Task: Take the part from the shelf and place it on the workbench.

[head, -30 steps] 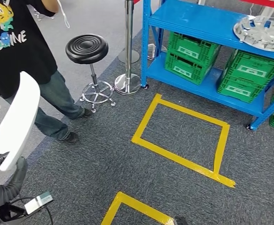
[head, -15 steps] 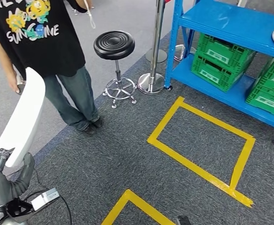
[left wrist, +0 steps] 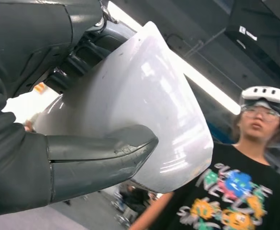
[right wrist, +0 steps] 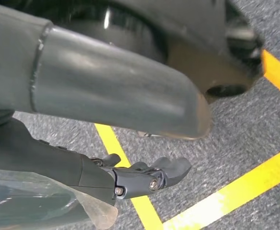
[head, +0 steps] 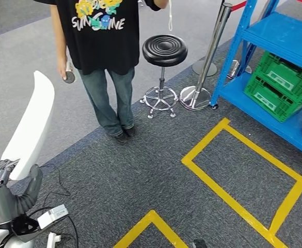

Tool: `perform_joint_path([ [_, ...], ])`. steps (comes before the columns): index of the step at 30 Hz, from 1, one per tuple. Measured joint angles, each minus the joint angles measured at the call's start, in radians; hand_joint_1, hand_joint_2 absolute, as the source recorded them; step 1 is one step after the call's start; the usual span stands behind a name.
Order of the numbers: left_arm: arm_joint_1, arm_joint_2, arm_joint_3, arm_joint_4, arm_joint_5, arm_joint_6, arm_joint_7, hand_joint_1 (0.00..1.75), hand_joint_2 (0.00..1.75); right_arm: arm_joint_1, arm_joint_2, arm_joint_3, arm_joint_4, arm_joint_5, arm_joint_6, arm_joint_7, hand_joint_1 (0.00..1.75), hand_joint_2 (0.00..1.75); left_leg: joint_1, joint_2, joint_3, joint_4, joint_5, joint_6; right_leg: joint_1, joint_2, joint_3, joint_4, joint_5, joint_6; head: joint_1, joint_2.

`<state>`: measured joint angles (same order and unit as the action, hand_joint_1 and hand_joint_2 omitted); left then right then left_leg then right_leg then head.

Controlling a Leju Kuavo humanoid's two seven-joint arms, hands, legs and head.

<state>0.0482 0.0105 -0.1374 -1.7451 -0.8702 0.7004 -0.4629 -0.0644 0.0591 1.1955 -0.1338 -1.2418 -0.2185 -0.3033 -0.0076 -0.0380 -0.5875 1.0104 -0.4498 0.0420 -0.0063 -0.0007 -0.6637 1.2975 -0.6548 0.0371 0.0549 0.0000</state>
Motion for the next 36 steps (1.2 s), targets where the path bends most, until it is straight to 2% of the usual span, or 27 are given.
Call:
perform_joint_path([
  [1, 0.000, 0.000, -0.001, 0.000, 0.000, 0.000, 0.000, 1.75, 1.75, 0.001, 0.000, 0.000, 0.001, 0.000, 0.000, 0.000, 0.00, 0.00, 0.001, -0.014, 0.001, 0.001, 0.000, -0.001, -0.002, 0.003, 0.008, -0.033, 0.033, 0.001, 0.000, 0.000],
  [2, 0.000, 0.000, -0.002, 0.000, 0.000, 0.000, 0.001, 1.75, 1.75, 0.001, 0.000, 0.000, 0.003, 0.000, 0.000, 0.000, 0.00, 0.00, 0.003, -0.028, 0.002, 0.003, -0.001, -0.003, -0.005, 0.011, 0.033, -0.097, 0.077, 0.003, 0.000, 0.000],
  [3, 0.000, 0.000, -0.002, 0.000, 0.000, 0.000, 0.001, 1.75, 1.75, 0.000, 0.000, 0.000, 0.004, 0.000, -0.001, 0.000, 0.00, 0.00, 0.004, -0.041, 0.001, 0.007, -0.003, -0.007, -0.009, 0.037, 0.061, -0.166, 0.109, 0.005, 0.001, 0.000],
  [4, 0.000, 0.000, -0.002, 0.000, 0.000, 0.000, 0.001, 1.75, 1.75, 0.000, 0.000, 0.000, 0.005, 0.000, -0.001, 0.000, 0.00, 0.00, 0.005, -0.053, -0.002, 0.013, -0.005, -0.012, -0.013, 0.063, 0.087, -0.222, 0.130, 0.005, 0.000, 0.000],
  [5, -0.001, -0.001, -0.002, 0.000, 0.000, 0.000, 0.001, 1.75, 1.75, 0.000, 0.000, 0.000, 0.005, 0.000, -0.001, 0.000, 0.00, 0.00, 0.007, -0.065, -0.007, 0.017, -0.005, -0.018, -0.015, 0.083, 0.103, -0.256, 0.137, 0.003, 0.000, 0.000],
  [6, -0.001, -0.001, -0.002, 0.000, 0.000, 0.000, 0.002, 1.75, 1.75, 0.000, 0.001, -0.001, 0.006, 0.000, -0.001, 0.001, 0.00, 0.00, 0.008, -0.077, -0.012, 0.019, -0.003, -0.026, -0.015, 0.094, 0.111, -0.267, 0.134, -0.001, 0.000, 0.000],
  [8, 0.001, -0.001, -0.003, 0.000, 0.000, 0.000, 0.002, 1.75, 1.75, 0.000, 0.002, -0.001, 0.007, 0.000, -0.001, 0.002, 0.00, 0.00, 0.012, -0.095, -0.019, 0.019, 0.003, -0.038, -0.013, 0.073, 0.116, -0.272, 0.139, -0.014, -0.001, 0.000],
  [9, 0.002, 0.000, -0.003, 0.000, 0.000, 0.000, 0.002, 1.75, 1.75, -0.001, 0.002, -0.001, 0.008, -0.001, -0.001, 0.002, 0.00, 0.00, 0.011, -0.082, -0.024, 0.026, -0.002, -0.043, -0.013, 0.060, 0.118, -0.274, 0.141, -0.020, -0.003, 0.000],
  [10, 0.002, 0.000, -0.004, 0.000, 0.000, 0.000, 0.001, 1.75, 1.75, -0.001, 0.003, -0.001, 0.009, -0.002, -0.002, 0.005, 0.00, 0.00, 0.010, -0.056, -0.036, 0.050, -0.017, -0.048, -0.014, 0.045, 0.119, -0.277, 0.142, -0.026, -0.006, 0.000],
  [12, 0.003, -0.001, -0.004, 0.001, 0.000, 0.000, -0.007, 1.75, 1.75, 0.002, 0.004, -0.001, 0.013, -0.003, -0.001, 0.015, 0.00, 0.00, 0.009, 0.007, -0.087, 0.161, -0.074, -0.057, -0.012, 0.014, 0.122, -0.279, 0.140, -0.035, -0.012, 0.000],
  [13, 0.005, -0.002, -0.004, 0.002, 0.000, 0.000, -0.013, 1.75, 1.75, 0.005, 0.004, -0.001, 0.016, -0.002, 0.000, 0.021, 0.00, 0.00, 0.011, 0.021, -0.121, 0.230, -0.104, -0.060, -0.010, -0.002, 0.122, -0.279, 0.139, -0.038, -0.013, 0.000],
  [14, 0.007, -0.003, -0.004, 0.004, 0.000, 0.000, -0.018, 1.75, 1.75, 0.007, 0.004, -0.001, 0.018, 0.000, 0.001, 0.025, 0.00, 0.00, 0.013, 0.026, -0.146, 0.284, -0.122, -0.062, -0.008, -0.018, 0.122, -0.278, 0.137, -0.039, -0.013, 0.000],
  [15, 0.010, -0.003, -0.003, 0.006, 0.001, 0.000, -0.021, 1.75, 1.75, 0.009, 0.004, -0.001, 0.020, 0.002, 0.002, 0.025, 0.00, 0.00, 0.014, 0.028, -0.156, 0.305, -0.121, -0.062, -0.007, -0.033, 0.123, -0.278, 0.135, -0.040, -0.013, 0.000],
  [16, 0.012, -0.003, -0.003, 0.007, 0.002, 0.000, -0.024, 1.75, 1.75, 0.011, 0.003, 0.000, 0.022, 0.003, 0.002, 0.022, 0.00, 0.00, 0.015, 0.030, -0.145, 0.284, -0.101, -0.061, -0.006, -0.046, 0.125, -0.278, 0.133, -0.040, -0.013, 0.000],
  [17, 0.013, -0.003, -0.002, 0.007, 0.004, 0.000, -0.025, 1.75, 1.75, 0.011, 0.003, 0.000, 0.024, 0.004, 0.002, 0.016, 0.00, 0.00, 0.014, 0.038, -0.116, 0.229, -0.068, -0.058, -0.005, -0.058, 0.128, -0.278, 0.131, -0.039, -0.013, 0.000],
  [19, 0.013, -0.003, -0.002, 0.008, 0.008, 0.000, -0.028, 1.75, 1.75, 0.012, -0.002, 0.001, 0.028, 0.006, 0.012, 0.003, 0.00, 0.00, 0.003, 0.088, -0.044, 0.092, -0.017, -0.045, -0.002, -0.079, 0.134, -0.278, 0.124, -0.034, -0.013, 0.000],
  [21, 0.009, -0.005, -0.004, 0.008, 0.006, 0.000, -0.027, 1.75, 1.75, 0.014, -0.010, 0.002, 0.032, 0.008, 0.026, -0.005, 0.00, 0.00, -0.011, 0.128, -0.013, 0.026, -0.009, -0.033, 0.002, -0.096, 0.137, -0.278, 0.120, -0.026, -0.012, 0.000],
  [22, 0.007, -0.005, -0.005, 0.008, 0.005, 0.000, -0.027, 1.75, 1.75, 0.015, -0.012, 0.003, 0.033, 0.009, 0.030, -0.006, 0.00, 0.00, -0.015, 0.129, -0.012, 0.023, -0.011, -0.030, 0.003, -0.101, 0.136, -0.278, 0.119, -0.023, -0.012, 0.000],
  [26, 0.007, -0.006, -0.006, 0.008, 0.003, 0.000, -0.027, 1.75, 1.75, 0.015, -0.015, 0.003, 0.034, 0.009, 0.034, -0.006, 0.00, 0.00, -0.015, 0.123, -0.014, 0.023, -0.011, -0.028, 0.003, -0.107, 0.137, -0.279, 0.118, -0.020, -0.011, 0.000],
  [27, 0.007, -0.006, -0.006, 0.008, 0.003, 0.000, -0.027, 1.75, 1.75, 0.015, -0.017, 0.003, 0.036, 0.009, 0.037, -0.006, 0.00, 0.00, -0.014, 0.112, -0.013, 0.018, -0.009, -0.024, 0.002, -0.113, 0.139, -0.280, 0.115, -0.016, -0.012, 0.000],
  [29, 0.000, -0.011, -0.008, 0.014, 0.010, 0.000, -0.032, 1.75, 1.75, 0.015, -0.024, 0.005, 0.047, 0.009, 0.046, -0.009, 0.00, 0.00, -0.008, 0.073, -0.008, 0.007, -0.004, -0.008, -0.002, -0.064, 0.095, -0.183, 0.062, -0.005, -0.007, 0.000],
  [31, -0.008, -0.017, -0.011, 0.024, 0.019, 0.000, -0.038, 1.75, 1.75, 0.016, -0.031, 0.009, 0.060, 0.009, 0.053, -0.011, 0.00, 0.00, -0.004, 0.032, -0.003, 0.001, -0.002, 0.003, -0.005, -0.004, 0.016, -0.035, 0.002, 0.001, 0.000, 0.000],
  [32, -0.009, -0.019, -0.012, 0.028, 0.019, 0.000, -0.038, 1.75, 1.75, 0.018, -0.033, 0.011, 0.063, 0.009, 0.054, -0.011, 0.00, 0.00, -0.004, 0.018, -0.003, 0.001, -0.003, 0.004, -0.005, -0.001, -0.006, -0.007, 0.003, 0.002, 0.000, 0.000],
  [33, -0.011, -0.020, -0.014, 0.033, 0.015, 0.000, -0.038, 1.75, 1.75, 0.018, -0.034, 0.012, 0.065, 0.008, 0.055, -0.012, 0.00, 0.00, -0.003, 0.003, -0.002, 0.003, -0.003, 0.003, -0.005, 0.000, -0.009, -0.019, 0.026, 0.003, 0.001, 0.000],
  [34, -0.015, -0.021, -0.016, 0.037, 0.009, 0.000, -0.036, 1.75, 1.75, 0.018, -0.036, 0.012, 0.066, 0.007, 0.056, -0.012, 0.00, 0.00, -0.002, -0.012, -0.002, 0.005, -0.004, 0.002, -0.006, 0.005, 0.006, -0.066, 0.064, 0.003, 0.001, 0.000],
  [35, -0.019, -0.022, -0.017, 0.041, 0.001, 0.000, -0.033, 1.75, 1.75, 0.017, -0.037, 0.012, 0.067, 0.005, 0.058, -0.013, 0.00, 0.00, 0.000, -0.026, -0.001, 0.008, -0.006, -0.001, -0.009, 0.019, 0.033, -0.133, 0.103, 0.004, 0.001, 0.000],
  [36, -0.025, -0.023, -0.019, 0.044, -0.008, 0.000, -0.029, 1.75, 1.75, 0.016, -0.038, 0.012, 0.068, 0.004, 0.059, -0.014, 0.00, 0.00, 0.000, -0.040, -0.002, 0.014, -0.009, -0.006, -0.012, 0.042, 0.060, -0.197, 0.130, 0.005, 0.001, 0.000],
])
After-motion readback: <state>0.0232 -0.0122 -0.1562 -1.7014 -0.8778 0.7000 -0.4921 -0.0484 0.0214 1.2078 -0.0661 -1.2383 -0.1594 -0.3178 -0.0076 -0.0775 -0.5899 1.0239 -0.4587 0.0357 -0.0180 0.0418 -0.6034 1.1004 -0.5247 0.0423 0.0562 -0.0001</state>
